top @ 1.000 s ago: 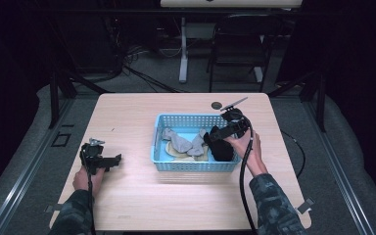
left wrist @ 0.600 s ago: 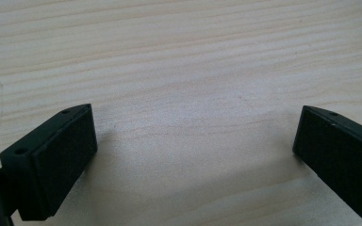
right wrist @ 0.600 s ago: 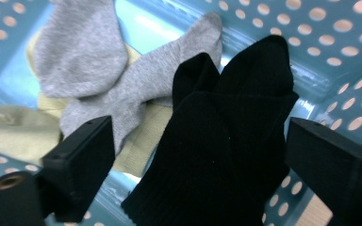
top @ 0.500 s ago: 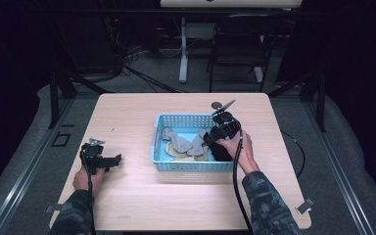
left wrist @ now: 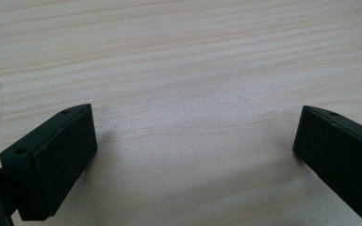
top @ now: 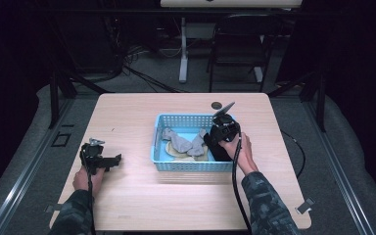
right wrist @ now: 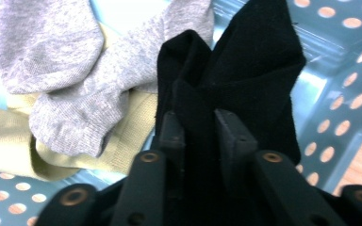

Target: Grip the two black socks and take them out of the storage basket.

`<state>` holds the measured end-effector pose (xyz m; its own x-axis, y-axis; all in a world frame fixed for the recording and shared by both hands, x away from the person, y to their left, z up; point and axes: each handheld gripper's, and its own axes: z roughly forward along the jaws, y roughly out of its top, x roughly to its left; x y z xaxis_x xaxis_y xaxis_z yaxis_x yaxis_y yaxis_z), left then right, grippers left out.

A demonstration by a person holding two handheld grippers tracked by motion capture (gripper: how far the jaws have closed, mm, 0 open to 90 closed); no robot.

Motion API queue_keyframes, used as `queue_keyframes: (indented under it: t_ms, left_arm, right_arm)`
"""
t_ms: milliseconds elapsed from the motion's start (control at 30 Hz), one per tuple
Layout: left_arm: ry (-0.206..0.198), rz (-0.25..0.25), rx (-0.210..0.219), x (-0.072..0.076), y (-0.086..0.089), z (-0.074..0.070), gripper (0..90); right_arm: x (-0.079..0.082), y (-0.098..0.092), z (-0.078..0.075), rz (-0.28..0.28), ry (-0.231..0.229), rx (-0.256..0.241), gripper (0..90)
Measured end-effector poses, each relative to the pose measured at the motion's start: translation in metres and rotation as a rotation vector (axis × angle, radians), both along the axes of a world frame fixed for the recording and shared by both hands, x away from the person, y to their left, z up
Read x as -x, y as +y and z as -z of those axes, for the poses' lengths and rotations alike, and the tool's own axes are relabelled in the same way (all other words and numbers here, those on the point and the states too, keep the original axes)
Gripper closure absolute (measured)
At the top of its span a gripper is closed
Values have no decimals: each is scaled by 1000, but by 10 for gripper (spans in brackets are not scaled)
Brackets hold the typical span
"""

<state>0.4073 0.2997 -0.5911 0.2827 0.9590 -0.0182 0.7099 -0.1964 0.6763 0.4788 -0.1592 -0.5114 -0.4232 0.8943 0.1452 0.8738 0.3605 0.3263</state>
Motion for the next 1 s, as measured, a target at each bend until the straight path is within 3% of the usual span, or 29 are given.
queue_keyframes:
  t_ms: [100, 533, 1000]
  left_arm:
    - [0, 0, 0, 0, 0, 0, 3]
    - [0, 1, -2, 0, 0, 0, 3]
    - [0, 1, -2, 0, 0, 0, 3]
  right_arm:
    - [1, -3, -3, 2, -10, -13, 816]
    - [9, -8, -26, 0, -70, -60, 836]
    - [11, -12, -56, -16, -130, -74, 843]
